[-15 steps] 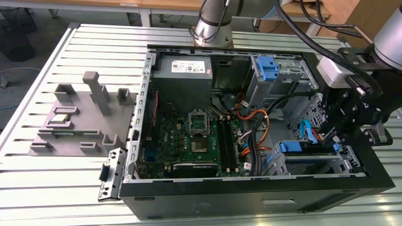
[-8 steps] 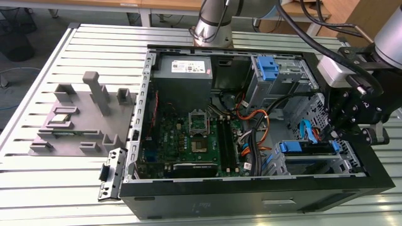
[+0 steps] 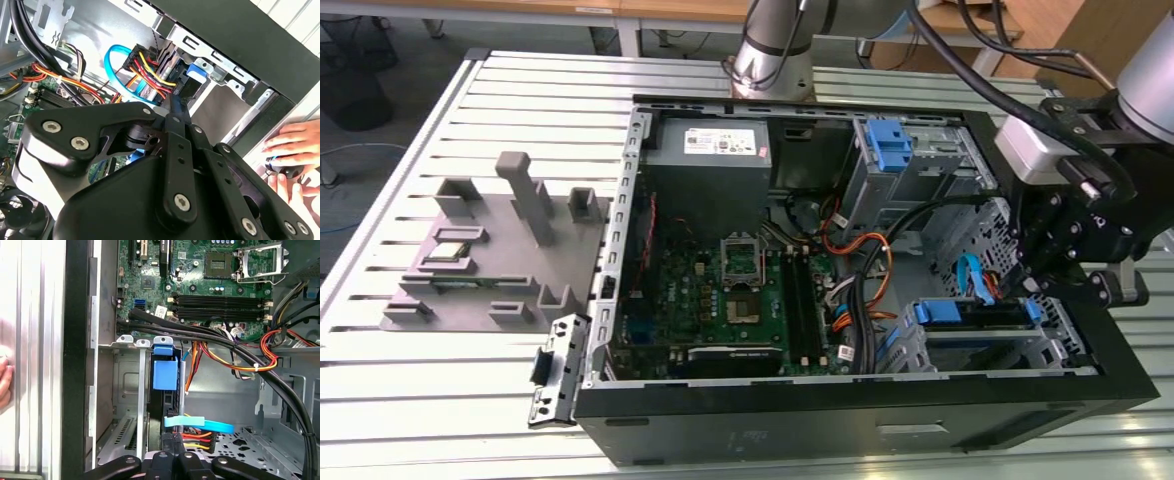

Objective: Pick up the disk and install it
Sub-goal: 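Insert the second disk wire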

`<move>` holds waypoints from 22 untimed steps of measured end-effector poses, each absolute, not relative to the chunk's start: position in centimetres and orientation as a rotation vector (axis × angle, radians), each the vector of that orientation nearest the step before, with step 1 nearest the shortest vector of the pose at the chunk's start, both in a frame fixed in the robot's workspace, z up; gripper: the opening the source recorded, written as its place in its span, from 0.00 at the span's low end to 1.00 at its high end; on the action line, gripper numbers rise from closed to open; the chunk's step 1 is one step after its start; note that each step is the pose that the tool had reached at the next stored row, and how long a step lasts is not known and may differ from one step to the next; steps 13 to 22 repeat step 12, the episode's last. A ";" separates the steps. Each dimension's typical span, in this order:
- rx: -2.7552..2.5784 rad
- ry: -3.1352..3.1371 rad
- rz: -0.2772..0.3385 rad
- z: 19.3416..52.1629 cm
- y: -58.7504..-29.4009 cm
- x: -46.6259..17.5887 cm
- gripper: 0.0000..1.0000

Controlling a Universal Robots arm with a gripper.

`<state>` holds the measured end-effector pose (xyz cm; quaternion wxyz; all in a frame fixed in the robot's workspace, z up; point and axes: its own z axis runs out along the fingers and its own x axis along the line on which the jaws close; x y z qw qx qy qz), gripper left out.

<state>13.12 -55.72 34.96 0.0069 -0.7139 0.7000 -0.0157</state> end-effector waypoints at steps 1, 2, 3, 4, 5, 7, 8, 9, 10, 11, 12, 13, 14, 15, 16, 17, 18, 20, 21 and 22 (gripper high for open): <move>-2.233 2.190 -0.049 35.1 -55.7 13.1 0.10; -2.233 2.189 -0.049 35.2 -55.7 13.1 0.10; -2.233 2.189 -0.049 35.3 -55.7 13.1 0.10; -2.233 2.189 -0.049 35.4 -55.7 13.1 0.10; -2.233 2.189 -0.049 35.5 -55.7 13.1 0.10; -2.233 2.189 -0.048 35.5 -55.7 13.1 0.10; -2.233 2.189 -0.048 35.5 -55.7 13.1 0.10; -2.233 2.189 -0.049 35.5 -55.7 13.1 0.10; -2.233 2.189 -0.049 35.6 -55.7 13.1 0.10; -2.233 2.189 -0.049 35.6 -55.7 13.1 0.10; -2.233 2.189 -0.049 35.6 -55.7 13.1 0.10; -2.233 2.189 -0.049 35.6 -55.7 13.1 0.10; -2.233 2.189 -0.049 35.6 -55.7 13.1 0.10; -2.233 2.189 -0.049 35.6 -55.7 13.1 0.10; -2.233 2.189 -0.049 35.6 -55.7 13.1 0.10; -2.233 2.189 -0.049 35.6 -55.7 13.1 0.10; -2.233 2.189 -0.049 35.6 -55.7 13.1 0.10; -2.233 2.189 -0.049 35.6 -55.7 13.1 0.10; -2.233 2.189 -0.049 35.6 -55.7 13.1 0.10; -2.233 2.189 -0.049 35.6 -55.7 13.1 0.10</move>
